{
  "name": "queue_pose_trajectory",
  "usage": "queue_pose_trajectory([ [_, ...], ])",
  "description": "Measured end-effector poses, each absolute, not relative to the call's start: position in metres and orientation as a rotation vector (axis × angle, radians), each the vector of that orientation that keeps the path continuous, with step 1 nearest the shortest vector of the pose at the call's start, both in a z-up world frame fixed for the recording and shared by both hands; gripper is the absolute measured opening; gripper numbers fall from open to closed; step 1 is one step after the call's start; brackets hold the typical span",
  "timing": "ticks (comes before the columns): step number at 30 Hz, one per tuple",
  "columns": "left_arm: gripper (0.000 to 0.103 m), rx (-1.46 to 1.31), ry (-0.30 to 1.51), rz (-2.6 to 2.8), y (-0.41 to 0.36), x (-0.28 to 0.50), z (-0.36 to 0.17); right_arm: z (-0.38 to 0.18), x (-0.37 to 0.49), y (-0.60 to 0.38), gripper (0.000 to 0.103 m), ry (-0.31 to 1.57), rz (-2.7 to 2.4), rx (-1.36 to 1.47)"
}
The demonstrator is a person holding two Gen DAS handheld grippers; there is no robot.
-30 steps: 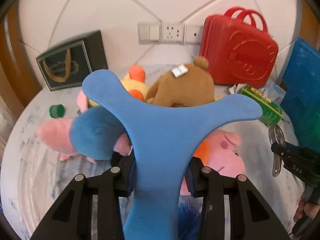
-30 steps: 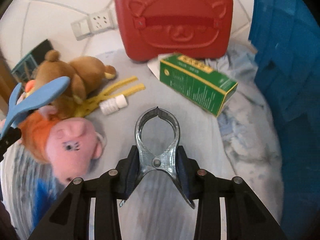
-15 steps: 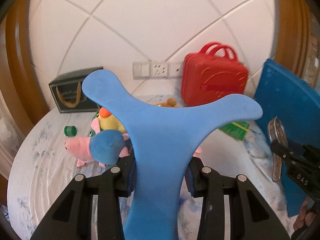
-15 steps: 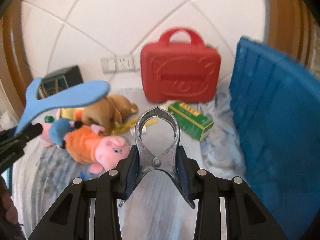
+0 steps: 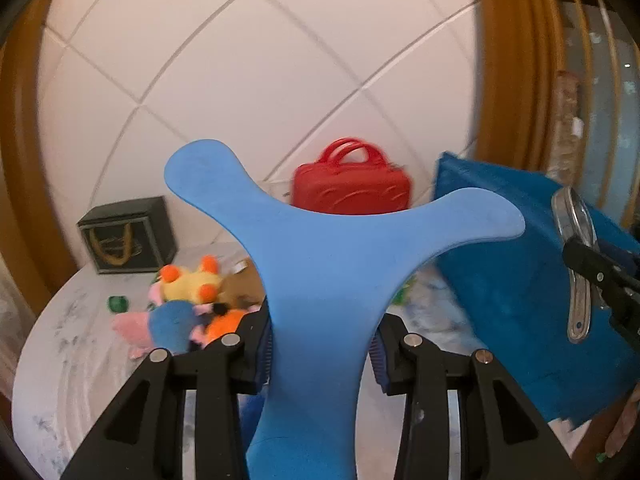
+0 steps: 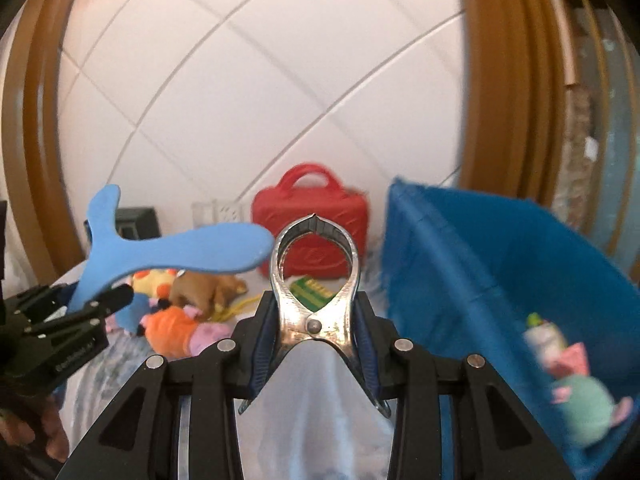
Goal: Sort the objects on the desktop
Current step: 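Lift and carry the blue toy and metal clip with both tools over the crate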
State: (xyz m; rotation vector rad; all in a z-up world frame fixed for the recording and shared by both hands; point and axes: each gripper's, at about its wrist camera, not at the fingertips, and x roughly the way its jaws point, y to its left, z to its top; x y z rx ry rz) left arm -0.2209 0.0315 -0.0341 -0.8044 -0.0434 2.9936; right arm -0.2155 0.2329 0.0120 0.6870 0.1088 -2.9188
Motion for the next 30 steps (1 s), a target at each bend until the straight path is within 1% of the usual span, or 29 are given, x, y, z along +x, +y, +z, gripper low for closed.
queue_pose_trajectory([
  [7, 0.039, -0.7, 0.013, 2.89, 0.116, -0.222, -0.005, 0.044, -0.188, 0.302, 0.037, 0.09, -3.073, 0.628],
  [15, 0.039, -0.652, 0.067, 2.742, 0.236, -0.23, 0.017, 0.06, -0.174, 0.4, 0.037, 0.101, -3.246, 0.625],
  [24, 0.039, -0.791, 0.071, 2.658, 0.356, -0.243, 0.027, 0.05, -0.182, 0.512, 0.037, 0.101, -3.334, 0.734],
  [25, 0.039, -0.801, 0.071, 2.65, 0.364, -0.243, 0.026, 0.047, -0.183, 0.524, 0.037, 0.09, -3.338, 0.749],
  [27, 0.039, -0.824, 0.154, 2.662, 0.38, -0.246, 0.028, 0.043, -0.179, 0.539, 0.037, 0.074, -3.339, 0.767],
  [30, 0.039, -0.85, 0.126, 2.642, 0.389, -0.247, 0.036, 0.037, -0.187, 0.56, 0.037, 0.06, -3.335, 0.8],
])
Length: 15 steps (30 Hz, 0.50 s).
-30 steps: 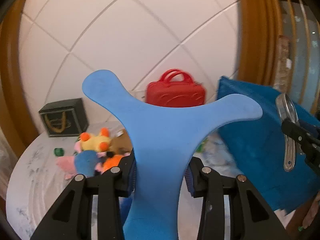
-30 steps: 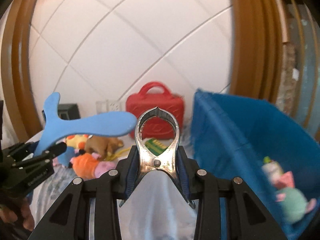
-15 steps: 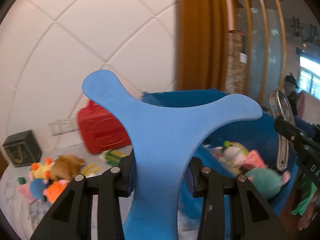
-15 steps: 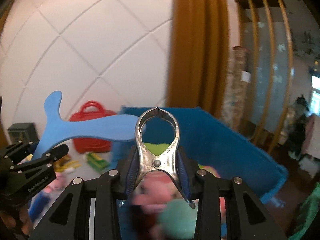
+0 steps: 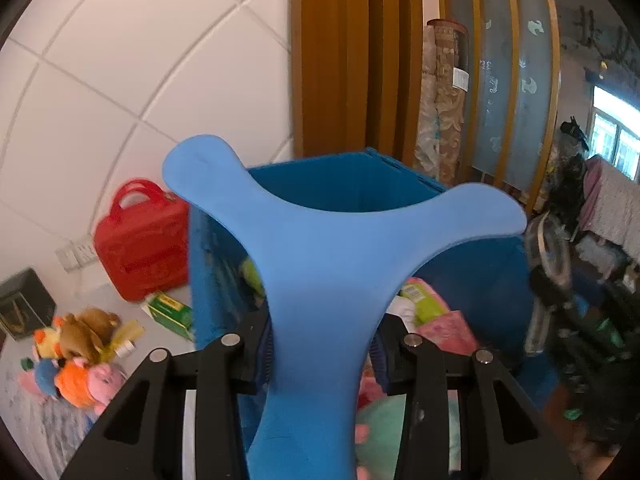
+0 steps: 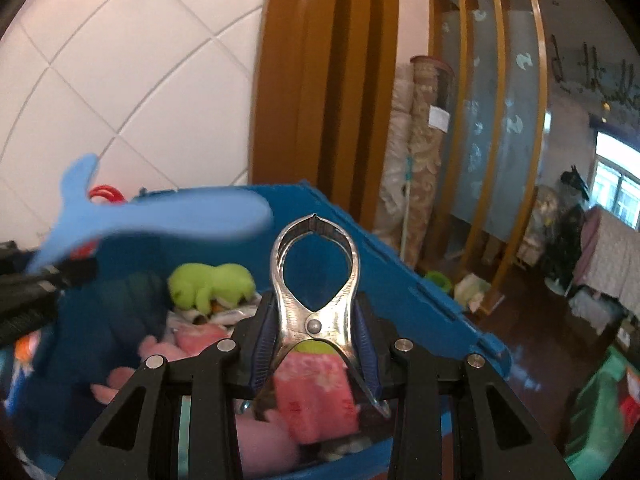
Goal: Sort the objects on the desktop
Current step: 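Lift and carry the blue toy and metal clip with both tools over the crate, then open the left tool to drop the blue toy while the right tool releases the clip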
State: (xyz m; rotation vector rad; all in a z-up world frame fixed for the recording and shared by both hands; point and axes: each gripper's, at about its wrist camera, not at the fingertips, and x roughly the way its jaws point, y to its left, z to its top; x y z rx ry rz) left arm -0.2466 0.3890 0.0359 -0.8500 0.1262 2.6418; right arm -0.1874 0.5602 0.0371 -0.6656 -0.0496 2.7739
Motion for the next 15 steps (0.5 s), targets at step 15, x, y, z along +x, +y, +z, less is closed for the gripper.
queue_pose_trajectory([
  [15, 0.039, -1.028, 0.217, 2.601, 0.431, -0.26, 0.013, 0.035, -0.193, 0.585, 0.037, -0.08, 2.757, -0.669],
])
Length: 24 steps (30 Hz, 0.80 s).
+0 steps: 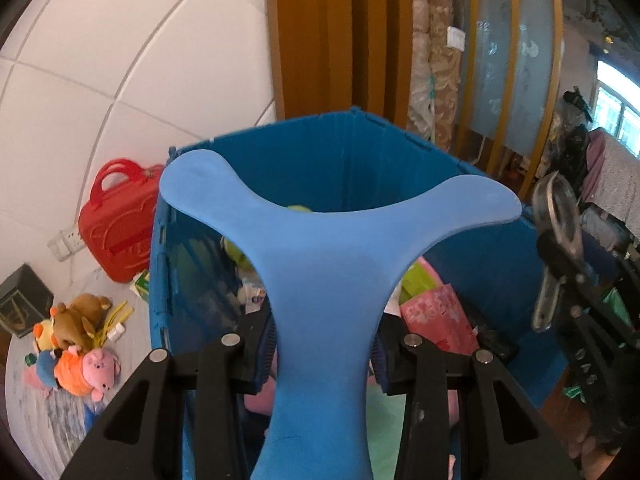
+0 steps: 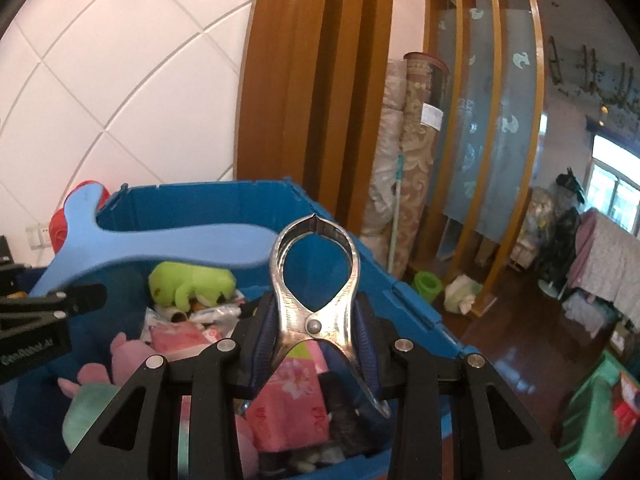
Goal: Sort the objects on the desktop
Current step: 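Open the left tool to drop the blue toy while the right tool releases the clip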
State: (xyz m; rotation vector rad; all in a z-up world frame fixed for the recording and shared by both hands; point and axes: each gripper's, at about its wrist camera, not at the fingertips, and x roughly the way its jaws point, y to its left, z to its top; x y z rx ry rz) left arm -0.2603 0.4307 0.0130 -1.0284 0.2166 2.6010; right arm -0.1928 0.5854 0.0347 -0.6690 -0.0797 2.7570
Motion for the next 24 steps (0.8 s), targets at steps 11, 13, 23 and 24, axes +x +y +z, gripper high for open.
queue_pose_trajectory([
  [11, 0.073, -1.078, 0.265, 2.604, 0.434, -0.261, 0.003, 0.033, -0.205, 0.587, 0.043, -0.074, 2.773, -0.703],
  [13, 0.076, -1.078, 0.26, 2.607, 0.432, -0.26, 0.003, 0.033, -0.203, 0.587, 0.052, -0.063, 2.771, -0.692],
  [23, 0.076, -1.04, 0.209, 2.604, 0.418, -0.243, 0.007, 0.045, -0.181, 0.579, 0.103, -0.083, 2.766, -0.602],
  [24, 0.076, -1.029, 0.198, 2.607, 0.415, -0.24, 0.009, 0.046, -0.177, 0.578, 0.103, -0.077, 2.769, -0.598],
])
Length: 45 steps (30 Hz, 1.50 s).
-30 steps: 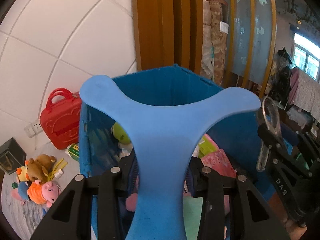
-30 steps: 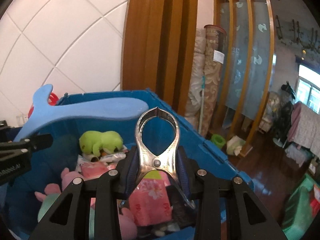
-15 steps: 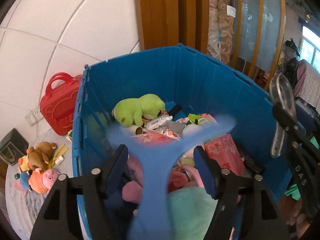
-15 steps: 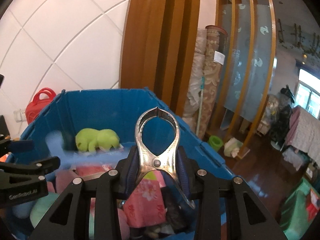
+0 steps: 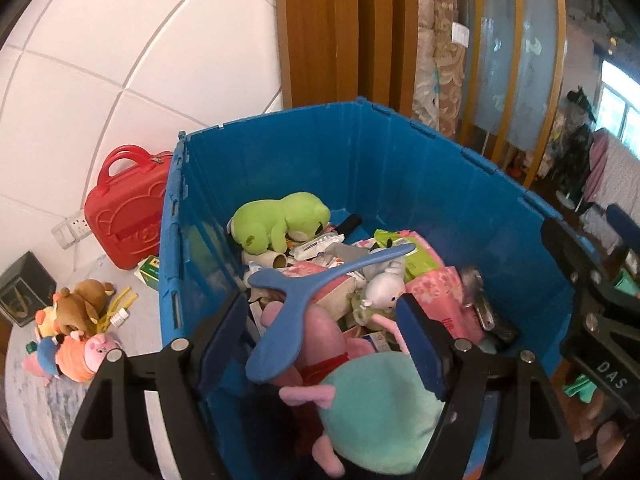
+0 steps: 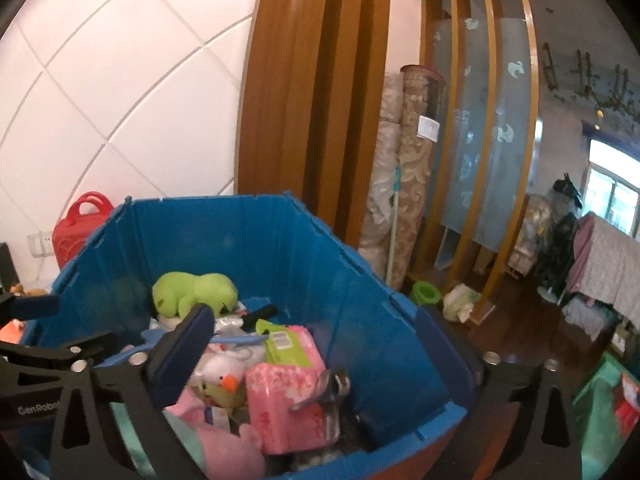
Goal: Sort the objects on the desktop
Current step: 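Open the left tool to drop the blue toy while the right tool releases the clip, then move both tools back toward the plush pile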
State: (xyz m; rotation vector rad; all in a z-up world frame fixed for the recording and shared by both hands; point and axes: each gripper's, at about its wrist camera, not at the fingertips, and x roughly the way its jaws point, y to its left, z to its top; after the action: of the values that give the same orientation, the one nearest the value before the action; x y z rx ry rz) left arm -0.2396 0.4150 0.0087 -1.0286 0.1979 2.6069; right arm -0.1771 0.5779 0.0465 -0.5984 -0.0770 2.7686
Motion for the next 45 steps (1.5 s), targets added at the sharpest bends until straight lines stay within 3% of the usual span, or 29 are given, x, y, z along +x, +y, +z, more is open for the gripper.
queue_pose_trajectory([
  [12, 0.079, -0.841, 0.144, 2.755, 0.339, -0.192, 0.033, 0.054, -0.131, 0.525, 0.103, 0.03, 2.869, -0.57],
  [20, 0.079, -0.826, 0.113, 2.857, 0.248, -0.175, 0.031, 0.071, -0.13, 0.431, 0.103, -0.044, 3.031, -0.516],
  [34, 0.08, -0.998, 0.015, 3.006, 0.053, -0.169, -0.014, 0.027, -0.168, 0.249, 0.103, -0.106, 3.255, -0.767],
  [45, 0.08, -1.286, -0.12, 3.035, -0.08, -0.196, -0.098, -0.045, -0.229, 0.146, 0.103, -0.104, 3.275, -1.146],
])
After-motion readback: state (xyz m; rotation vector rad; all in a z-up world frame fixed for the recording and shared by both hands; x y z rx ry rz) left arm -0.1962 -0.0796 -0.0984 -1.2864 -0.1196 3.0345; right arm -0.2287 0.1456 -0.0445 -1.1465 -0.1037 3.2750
